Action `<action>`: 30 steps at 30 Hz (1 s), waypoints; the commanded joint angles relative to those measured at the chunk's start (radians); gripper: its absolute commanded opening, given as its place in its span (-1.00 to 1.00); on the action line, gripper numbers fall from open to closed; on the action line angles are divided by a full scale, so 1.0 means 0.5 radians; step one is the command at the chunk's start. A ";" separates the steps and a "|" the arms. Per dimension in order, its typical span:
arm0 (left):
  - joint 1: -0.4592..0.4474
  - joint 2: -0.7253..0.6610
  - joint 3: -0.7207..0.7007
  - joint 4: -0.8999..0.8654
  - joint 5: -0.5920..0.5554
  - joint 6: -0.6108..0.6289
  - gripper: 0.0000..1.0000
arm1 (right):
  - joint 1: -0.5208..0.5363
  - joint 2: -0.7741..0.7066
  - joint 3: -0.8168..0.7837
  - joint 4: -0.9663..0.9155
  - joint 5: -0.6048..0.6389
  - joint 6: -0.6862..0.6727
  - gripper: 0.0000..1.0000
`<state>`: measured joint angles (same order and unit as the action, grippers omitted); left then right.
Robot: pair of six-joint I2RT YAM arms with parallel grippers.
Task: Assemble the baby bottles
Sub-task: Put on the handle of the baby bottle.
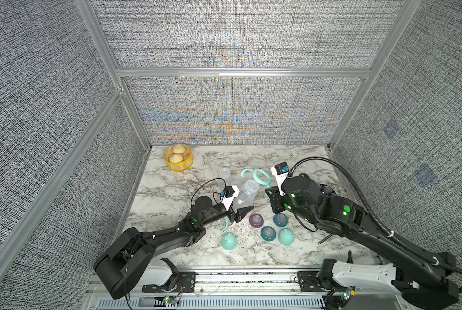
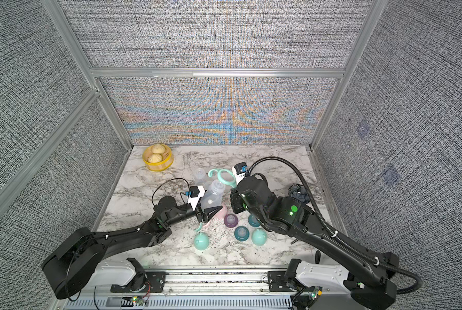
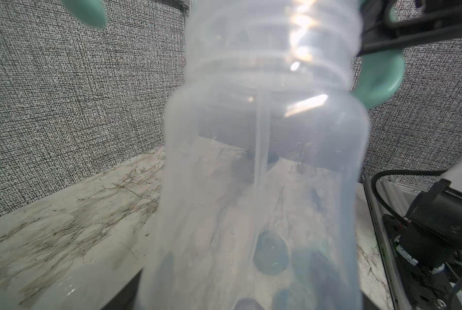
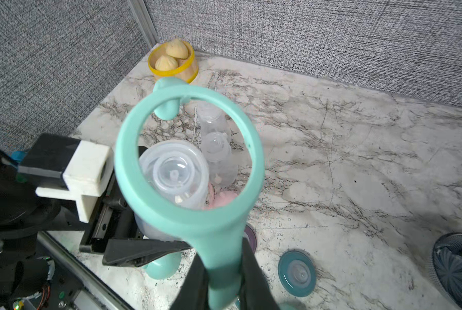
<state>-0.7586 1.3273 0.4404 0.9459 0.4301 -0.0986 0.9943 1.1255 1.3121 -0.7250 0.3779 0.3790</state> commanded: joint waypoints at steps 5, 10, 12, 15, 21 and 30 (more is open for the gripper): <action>-0.002 0.028 0.045 0.130 0.027 -0.057 -1.00 | 0.008 0.068 -0.017 0.033 -0.154 -0.089 -0.84; -0.003 0.060 0.052 0.196 0.023 -0.093 -1.00 | 0.030 0.071 -0.053 0.069 -0.175 -0.071 -0.84; 0.001 0.074 0.040 0.265 0.017 -0.117 -1.00 | 0.039 0.088 -0.056 0.064 -0.170 -0.068 -0.84; -0.001 0.106 0.034 0.351 0.017 -0.146 -1.00 | 0.063 0.115 -0.065 0.075 -0.148 -0.067 -0.84; 0.001 0.146 0.023 0.461 0.014 -0.202 -1.00 | 0.156 0.189 -0.037 0.042 0.016 -0.106 -0.84; 0.002 0.014 0.050 0.152 -0.002 -0.098 -1.00 | 0.183 0.234 0.128 -0.227 0.008 -0.300 -0.84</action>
<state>-0.7586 1.3525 0.4538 1.0595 0.4446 -0.1711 1.0817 1.2377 1.3521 -0.7612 0.4129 0.2890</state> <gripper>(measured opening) 0.782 0.186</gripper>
